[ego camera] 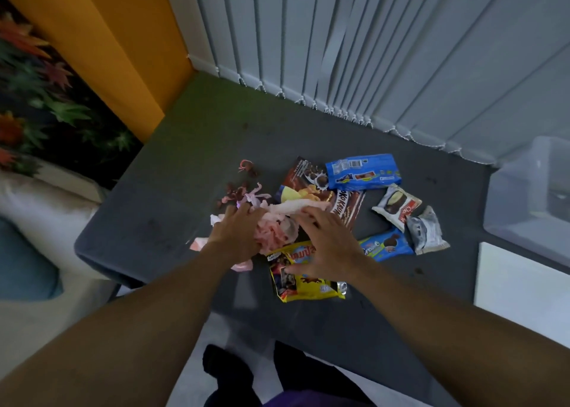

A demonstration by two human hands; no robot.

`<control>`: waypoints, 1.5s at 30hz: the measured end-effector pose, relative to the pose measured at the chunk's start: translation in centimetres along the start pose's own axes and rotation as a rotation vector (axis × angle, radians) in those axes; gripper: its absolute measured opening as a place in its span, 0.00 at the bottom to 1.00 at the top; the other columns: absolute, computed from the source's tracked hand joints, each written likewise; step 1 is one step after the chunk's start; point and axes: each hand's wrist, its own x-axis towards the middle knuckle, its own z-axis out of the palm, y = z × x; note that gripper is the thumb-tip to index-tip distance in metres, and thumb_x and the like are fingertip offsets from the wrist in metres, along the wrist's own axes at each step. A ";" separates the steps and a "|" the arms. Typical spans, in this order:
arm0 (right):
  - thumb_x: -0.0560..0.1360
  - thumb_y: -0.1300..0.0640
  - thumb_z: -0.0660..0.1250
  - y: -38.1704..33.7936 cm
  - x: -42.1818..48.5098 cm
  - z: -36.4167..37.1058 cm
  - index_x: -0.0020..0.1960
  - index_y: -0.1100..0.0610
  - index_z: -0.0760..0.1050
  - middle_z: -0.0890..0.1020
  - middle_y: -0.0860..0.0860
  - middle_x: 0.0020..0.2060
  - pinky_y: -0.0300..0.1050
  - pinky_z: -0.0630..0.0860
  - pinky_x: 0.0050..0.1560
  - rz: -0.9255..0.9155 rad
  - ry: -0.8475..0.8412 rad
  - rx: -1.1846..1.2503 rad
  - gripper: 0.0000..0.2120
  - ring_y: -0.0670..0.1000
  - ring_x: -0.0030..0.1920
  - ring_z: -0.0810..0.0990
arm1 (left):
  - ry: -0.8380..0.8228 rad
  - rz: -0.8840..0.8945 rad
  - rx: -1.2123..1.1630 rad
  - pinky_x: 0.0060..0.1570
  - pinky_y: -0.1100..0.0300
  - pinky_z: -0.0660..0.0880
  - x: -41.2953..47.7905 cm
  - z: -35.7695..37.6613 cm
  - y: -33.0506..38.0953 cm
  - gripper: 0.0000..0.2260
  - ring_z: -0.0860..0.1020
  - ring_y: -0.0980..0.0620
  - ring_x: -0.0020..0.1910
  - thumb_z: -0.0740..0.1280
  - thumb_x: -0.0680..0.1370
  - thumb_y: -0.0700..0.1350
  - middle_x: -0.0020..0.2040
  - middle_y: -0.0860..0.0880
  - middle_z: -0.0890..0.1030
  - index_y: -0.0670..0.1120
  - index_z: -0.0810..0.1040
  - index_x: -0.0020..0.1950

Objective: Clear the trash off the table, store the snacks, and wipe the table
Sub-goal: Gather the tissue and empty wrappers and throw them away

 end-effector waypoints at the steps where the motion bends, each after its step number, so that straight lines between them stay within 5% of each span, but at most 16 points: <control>1: 0.63 0.23 0.65 0.0 -0.2 0.3 0.74 0.48 0.60 0.64 0.50 0.69 0.55 0.60 0.73 -0.020 0.012 -0.024 0.48 0.54 0.70 0.63 | 0.015 -0.003 -0.025 0.62 0.40 0.72 -0.1 0.0 -0.1 0.36 0.61 0.42 0.70 0.73 0.71 0.50 0.70 0.47 0.65 0.53 0.60 0.76; 8: 0.67 0.40 0.72 -0.1 -0.5 1.7 0.63 0.49 0.68 0.72 0.48 0.56 0.52 0.70 0.63 -0.013 -0.075 0.049 0.30 0.52 0.59 0.71 | 0.095 -0.042 -0.126 0.64 0.44 0.72 -1.4 -0.4 -0.9 0.32 0.68 0.42 0.69 0.72 0.73 0.46 0.72 0.47 0.66 0.51 0.64 0.74; 13: 0.68 0.46 0.72 -0.5 0.3 1.0 0.60 0.48 0.70 0.67 0.46 0.56 0.50 0.77 0.52 0.068 -0.101 0.187 0.23 0.52 0.53 0.76 | 0.149 -0.084 -0.175 0.60 0.47 0.74 -2.7 -1.5 -1.5 0.29 0.74 0.42 0.63 0.71 0.73 0.47 0.67 0.48 0.73 0.51 0.66 0.72; 20: 0.72 0.49 0.69 -1.0 1.7 -1.4 0.66 0.45 0.69 0.70 0.47 0.65 0.51 0.76 0.58 0.118 -0.071 0.228 0.24 0.52 0.61 0.74 | 0.233 -0.132 -0.168 0.53 0.47 0.75 -4.6 -3.8 -2.7 0.23 0.77 0.40 0.57 0.71 0.72 0.48 0.60 0.46 0.74 0.49 0.69 0.65; 26: 0.77 0.54 0.65 -1.1 2.7 -1.6 0.73 0.47 0.66 0.69 0.49 0.65 0.48 0.76 0.54 0.120 0.022 0.249 0.25 0.54 0.61 0.74 | 0.222 -0.203 -0.126 0.49 0.47 0.76 -5.9 -4.5 -4.1 0.20 0.79 0.42 0.51 0.71 0.70 0.54 0.53 0.50 0.75 0.52 0.68 0.58; 34: 0.77 0.52 0.65 -2.0 2.7 0.2 0.74 0.42 0.61 0.62 0.49 0.71 0.52 0.74 0.61 0.116 -0.051 0.252 0.28 0.54 0.68 0.70 | 0.017 -0.182 -0.156 0.59 0.44 0.75 -5.5 -1.9 -4.3 0.42 0.72 0.41 0.65 0.73 0.69 0.58 0.67 0.47 0.68 0.62 0.53 0.78; 39: 0.78 0.50 0.65 -1.7 2.5 1.1 0.75 0.43 0.59 0.59 0.51 0.75 0.52 0.74 0.62 0.134 -0.076 0.201 0.28 0.55 0.72 0.67 | 0.027 -0.126 -0.112 0.58 0.43 0.75 -4.8 -0.1 -3.6 0.38 0.65 0.48 0.66 0.75 0.67 0.61 0.69 0.55 0.60 0.63 0.62 0.73; 45: 0.79 0.48 0.64 -0.9 2.5 1.6 0.75 0.39 0.57 0.59 0.52 0.76 0.58 0.72 0.66 0.135 -0.077 0.209 0.28 0.56 0.74 0.64 | 0.028 -0.146 -0.052 0.57 0.50 0.75 -4.2 -0.7 -2.6 0.26 0.70 0.48 0.65 0.71 0.73 0.55 0.66 0.54 0.70 0.55 0.70 0.70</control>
